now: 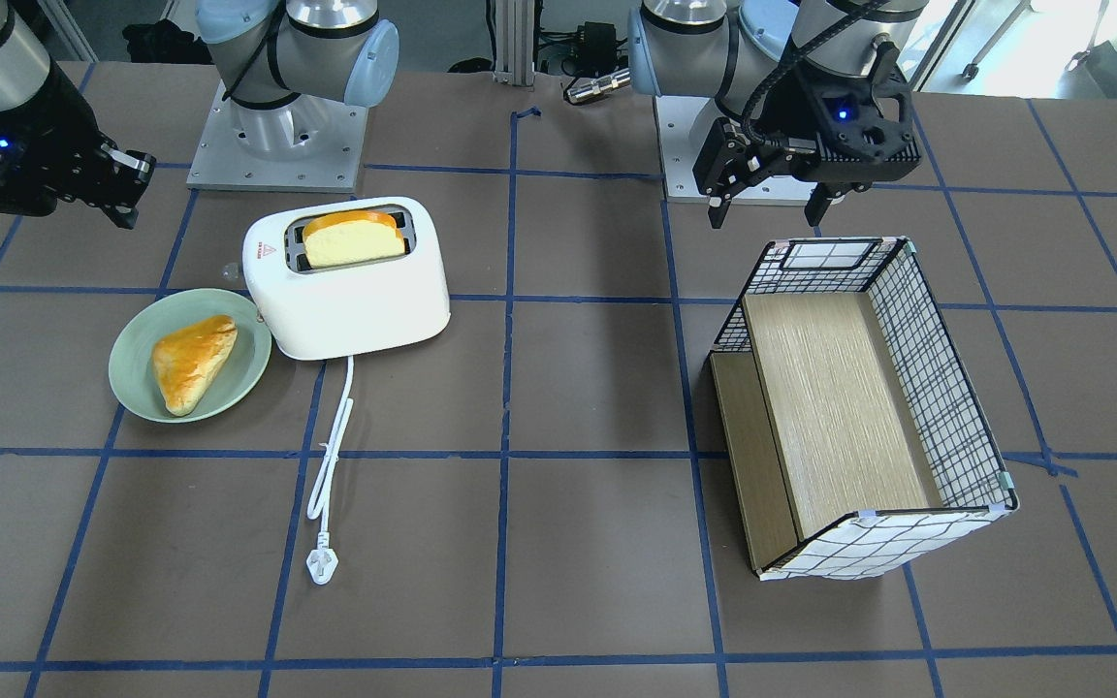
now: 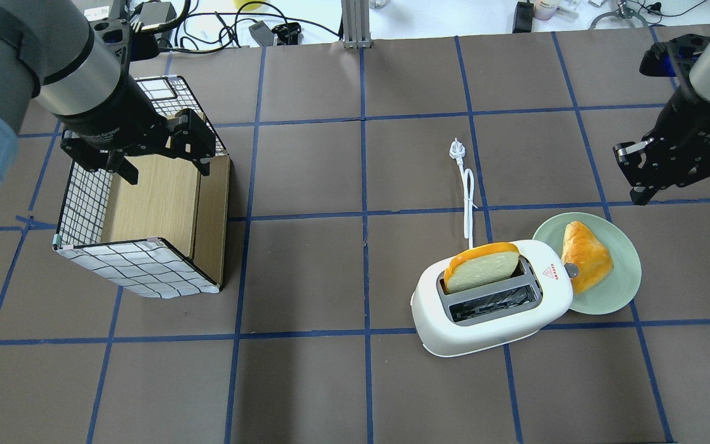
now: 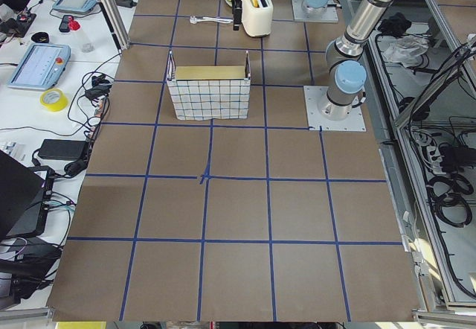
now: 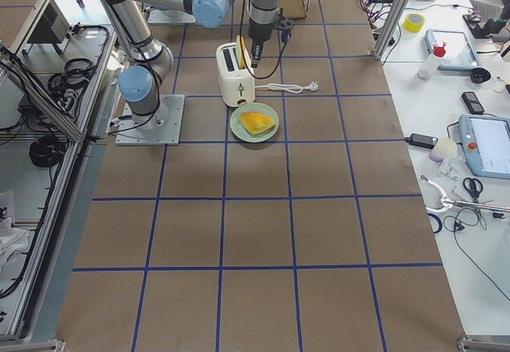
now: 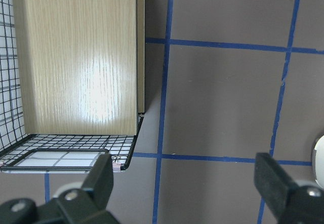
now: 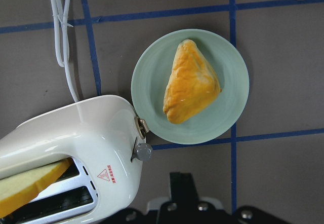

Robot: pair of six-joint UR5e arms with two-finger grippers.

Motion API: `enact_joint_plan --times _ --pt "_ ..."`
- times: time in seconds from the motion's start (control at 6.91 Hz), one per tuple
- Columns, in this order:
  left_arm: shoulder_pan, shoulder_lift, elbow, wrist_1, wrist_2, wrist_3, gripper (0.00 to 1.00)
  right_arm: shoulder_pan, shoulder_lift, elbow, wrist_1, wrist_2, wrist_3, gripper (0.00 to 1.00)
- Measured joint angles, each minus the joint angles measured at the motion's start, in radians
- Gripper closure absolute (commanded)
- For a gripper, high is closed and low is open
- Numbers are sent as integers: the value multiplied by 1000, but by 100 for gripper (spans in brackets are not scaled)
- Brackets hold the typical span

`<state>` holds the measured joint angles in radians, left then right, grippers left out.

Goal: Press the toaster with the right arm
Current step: 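Move the right gripper down toward the toaster's side lever, then press the toaster lever downward with the right gripper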

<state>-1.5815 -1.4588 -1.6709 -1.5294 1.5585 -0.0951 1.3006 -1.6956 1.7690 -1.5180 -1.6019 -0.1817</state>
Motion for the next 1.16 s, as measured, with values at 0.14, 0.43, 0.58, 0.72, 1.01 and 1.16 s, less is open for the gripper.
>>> enact_joint_plan --times 0.14,0.43,0.58,0.72,1.01,1.16 --pt "0 0 0 0 0 0 0 -4 0 30 -8 22 -5 100" --pt "0 0 -1 0 0 0 0 -16 0 105 -45 41 -7 100" --pt "0 0 0 0 0 0 0 -28 1 144 -67 43 -7 100" --pt "0 0 0 0 0 0 0 -35 2 178 -83 44 -7 100" --pt "0 0 -1 0 0 0 0 -40 4 217 -93 59 -8 100" --pt "0 0 -1 0 0 0 0 -41 7 226 -94 79 -14 100"
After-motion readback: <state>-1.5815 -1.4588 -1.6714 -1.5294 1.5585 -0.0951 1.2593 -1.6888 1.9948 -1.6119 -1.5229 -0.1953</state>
